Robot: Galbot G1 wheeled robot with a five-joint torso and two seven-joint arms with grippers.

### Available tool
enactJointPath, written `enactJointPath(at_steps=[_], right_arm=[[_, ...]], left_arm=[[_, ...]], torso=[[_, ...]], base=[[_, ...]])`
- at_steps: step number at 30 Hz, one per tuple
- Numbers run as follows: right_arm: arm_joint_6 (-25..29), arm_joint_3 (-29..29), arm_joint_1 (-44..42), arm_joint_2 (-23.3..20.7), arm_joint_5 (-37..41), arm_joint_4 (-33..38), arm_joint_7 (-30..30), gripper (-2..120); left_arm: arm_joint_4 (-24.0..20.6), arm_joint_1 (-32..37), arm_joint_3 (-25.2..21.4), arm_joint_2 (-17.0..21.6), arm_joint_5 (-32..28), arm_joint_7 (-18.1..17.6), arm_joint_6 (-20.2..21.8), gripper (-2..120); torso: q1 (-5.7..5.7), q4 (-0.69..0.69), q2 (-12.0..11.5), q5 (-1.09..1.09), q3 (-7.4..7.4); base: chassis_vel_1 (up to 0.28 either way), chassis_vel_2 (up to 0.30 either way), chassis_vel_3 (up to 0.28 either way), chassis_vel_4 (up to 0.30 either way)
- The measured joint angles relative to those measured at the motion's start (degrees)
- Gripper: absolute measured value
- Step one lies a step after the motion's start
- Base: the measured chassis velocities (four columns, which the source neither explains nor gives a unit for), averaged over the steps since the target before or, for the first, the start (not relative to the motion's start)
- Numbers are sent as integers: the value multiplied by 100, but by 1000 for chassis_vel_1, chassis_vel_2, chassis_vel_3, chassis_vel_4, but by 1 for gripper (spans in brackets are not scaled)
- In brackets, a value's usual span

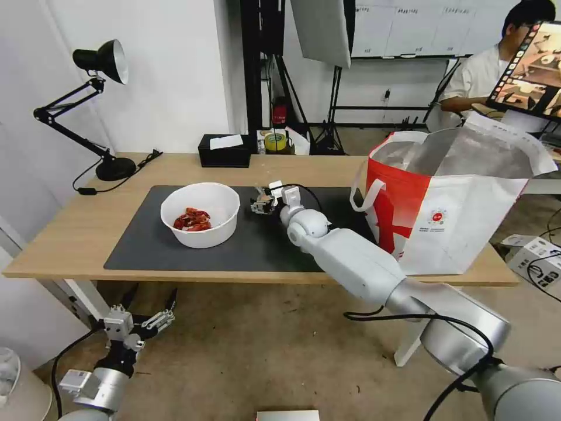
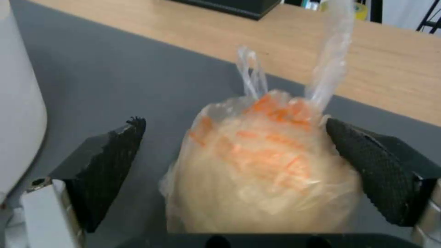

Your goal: Pick up the trash from the table and place it into the takeout bag.

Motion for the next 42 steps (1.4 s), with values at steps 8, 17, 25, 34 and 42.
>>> enactJointPath(at_steps=[8, 17, 25, 34, 42], right_arm=[[-68, 12, -44, 54, -104, -61, -2, 100], [-129, 21, -121, -37, -138, 55, 49, 94], [-130, 22, -189, -184, -137, 215, 54, 65], [135, 32, -339, -472, -273, 643, 216, 32], [858, 277, -791, -973, -843, 1540, 435, 9]], left_arm=[[-16, 52, -61, 8, -43, 12, -36, 100], [-32, 66, -45, 2, -41, 15, -46, 100], [-41, 91, -22, -34, 4, 17, -66, 100], [-66, 106, 10, -56, 37, 21, -74, 100], [-112, 126, 48, -55, 51, 22, -75, 100]], torso=[[-1, 0, 0, 0, 0], [0, 0, 1, 0, 0], [-1, 0, 0, 1, 0], [0, 0, 1, 1, 0], [0, 0, 0, 2, 0]], base=[[0, 0, 0, 0], [0, 0, 0, 0], [0, 0, 0, 0], [0, 0, 0, 0], [0, 0, 0, 0]])
